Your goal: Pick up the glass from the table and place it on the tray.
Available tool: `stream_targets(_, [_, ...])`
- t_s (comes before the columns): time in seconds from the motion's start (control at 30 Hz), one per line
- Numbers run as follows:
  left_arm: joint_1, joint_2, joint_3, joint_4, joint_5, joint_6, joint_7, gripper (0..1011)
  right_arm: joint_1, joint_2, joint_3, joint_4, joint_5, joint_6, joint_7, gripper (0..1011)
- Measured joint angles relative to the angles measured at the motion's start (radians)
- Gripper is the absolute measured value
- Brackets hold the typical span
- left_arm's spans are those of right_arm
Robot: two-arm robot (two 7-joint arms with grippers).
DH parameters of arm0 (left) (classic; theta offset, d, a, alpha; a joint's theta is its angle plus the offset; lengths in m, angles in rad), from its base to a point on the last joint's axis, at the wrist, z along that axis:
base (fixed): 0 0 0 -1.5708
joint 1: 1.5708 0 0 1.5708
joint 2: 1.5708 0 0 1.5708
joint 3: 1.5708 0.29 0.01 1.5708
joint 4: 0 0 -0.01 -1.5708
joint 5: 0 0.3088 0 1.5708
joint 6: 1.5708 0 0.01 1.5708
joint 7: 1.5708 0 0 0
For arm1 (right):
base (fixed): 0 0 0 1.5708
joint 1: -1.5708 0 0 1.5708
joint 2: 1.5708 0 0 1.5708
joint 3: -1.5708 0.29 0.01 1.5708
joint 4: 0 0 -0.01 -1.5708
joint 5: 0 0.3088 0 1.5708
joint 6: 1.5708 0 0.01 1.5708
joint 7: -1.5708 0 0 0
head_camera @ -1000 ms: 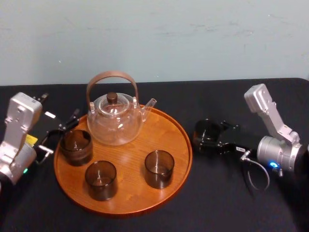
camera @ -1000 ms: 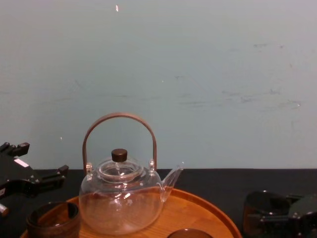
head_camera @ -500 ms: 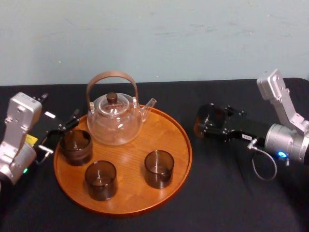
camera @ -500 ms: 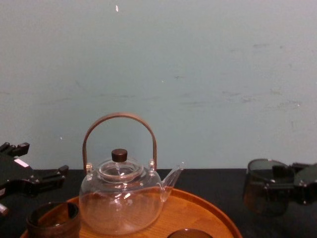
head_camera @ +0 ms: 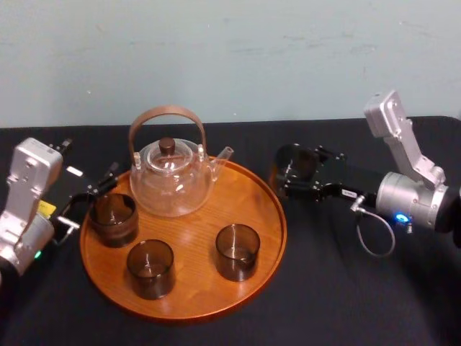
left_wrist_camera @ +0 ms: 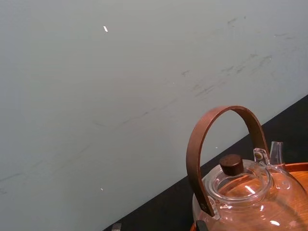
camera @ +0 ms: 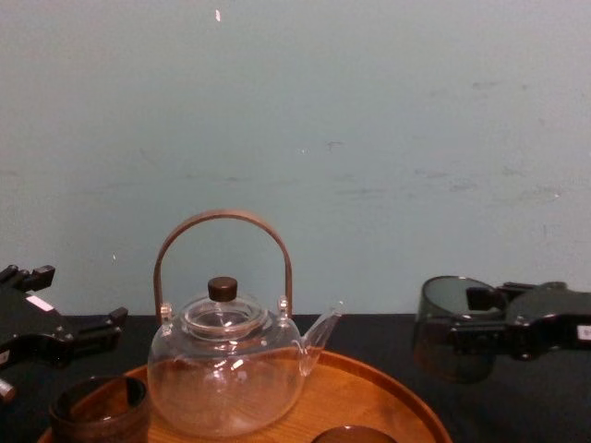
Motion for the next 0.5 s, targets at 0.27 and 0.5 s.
stream_targets(0.27, [0.0,0.0,0.0,0.0,0.0,0.0,0.0,1001,0.045,-0.034,-0.038,0.05,-0.012,-0.015,0.025,904])
stream_targets(0.5, [0.0,0.0,0.0,0.0,0.0,0.0,0.0,1001,0.076,-0.063,-0.068,0.092,-0.019,-0.023,0.045,904])
